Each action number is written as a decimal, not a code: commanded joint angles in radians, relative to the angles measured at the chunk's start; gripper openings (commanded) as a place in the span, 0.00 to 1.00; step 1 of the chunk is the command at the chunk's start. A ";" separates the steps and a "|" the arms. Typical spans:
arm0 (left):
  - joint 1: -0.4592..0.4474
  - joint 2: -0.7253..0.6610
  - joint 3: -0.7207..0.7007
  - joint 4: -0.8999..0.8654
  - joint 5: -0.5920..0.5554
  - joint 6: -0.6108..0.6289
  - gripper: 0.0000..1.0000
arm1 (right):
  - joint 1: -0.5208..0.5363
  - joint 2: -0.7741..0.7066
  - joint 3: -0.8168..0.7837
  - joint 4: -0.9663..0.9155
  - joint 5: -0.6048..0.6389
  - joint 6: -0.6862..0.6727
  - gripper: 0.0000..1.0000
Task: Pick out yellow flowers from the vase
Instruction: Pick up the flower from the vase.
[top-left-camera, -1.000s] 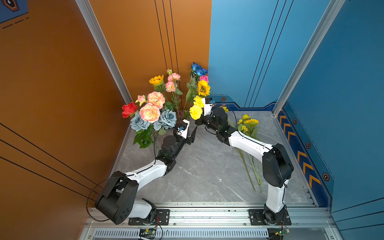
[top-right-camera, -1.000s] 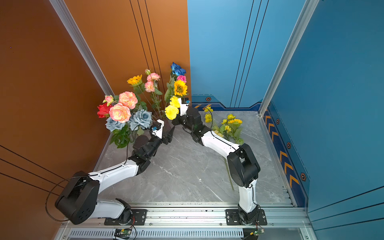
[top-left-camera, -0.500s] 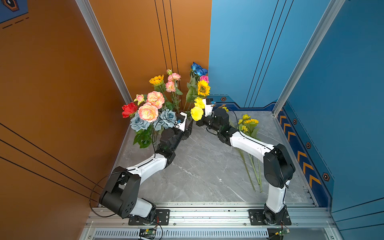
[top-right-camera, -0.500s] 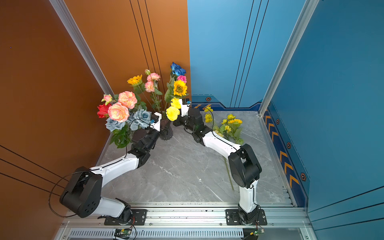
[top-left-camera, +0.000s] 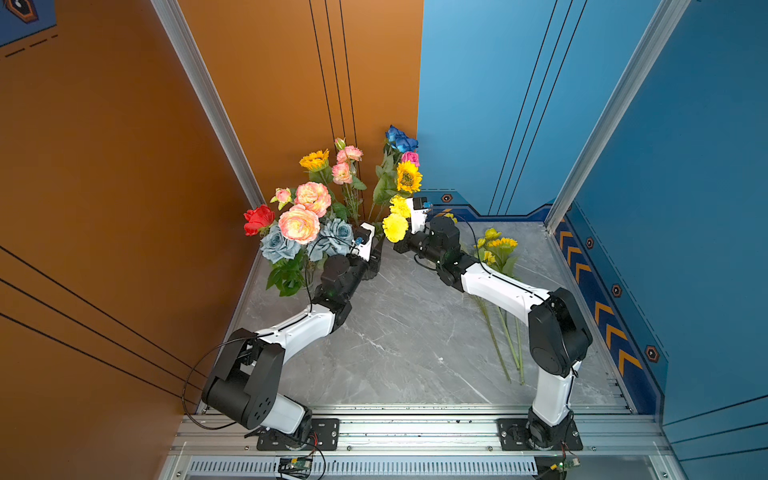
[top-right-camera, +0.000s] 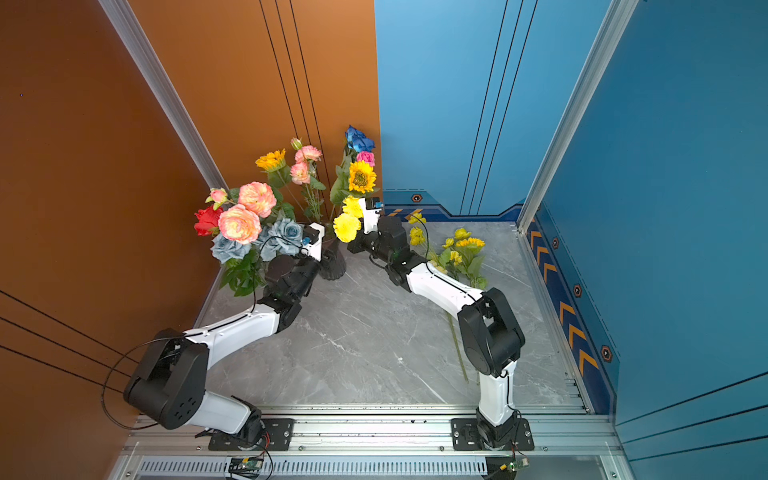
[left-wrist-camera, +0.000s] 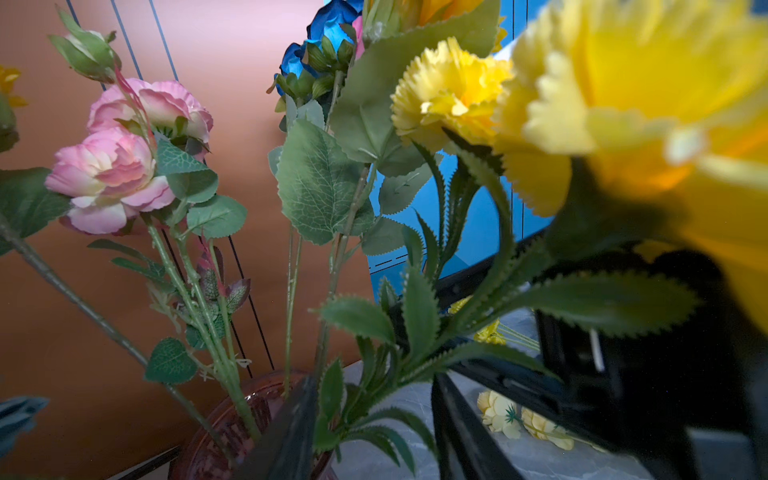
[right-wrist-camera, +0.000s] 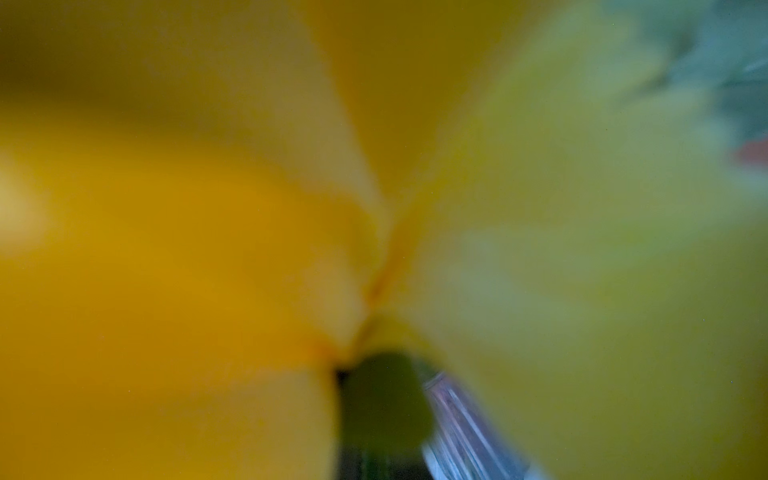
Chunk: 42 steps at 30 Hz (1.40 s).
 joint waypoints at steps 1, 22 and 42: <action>0.010 0.017 0.032 0.012 0.017 0.015 0.39 | -0.004 -0.034 -0.007 -0.039 -0.041 0.006 0.02; 0.011 -0.017 0.012 0.012 -0.028 0.005 0.08 | -0.001 -0.018 0.020 -0.079 -0.060 -0.004 0.05; -0.011 -0.095 -0.033 0.012 -0.061 0.020 0.05 | 0.021 0.054 0.071 -0.051 -0.009 -0.001 0.12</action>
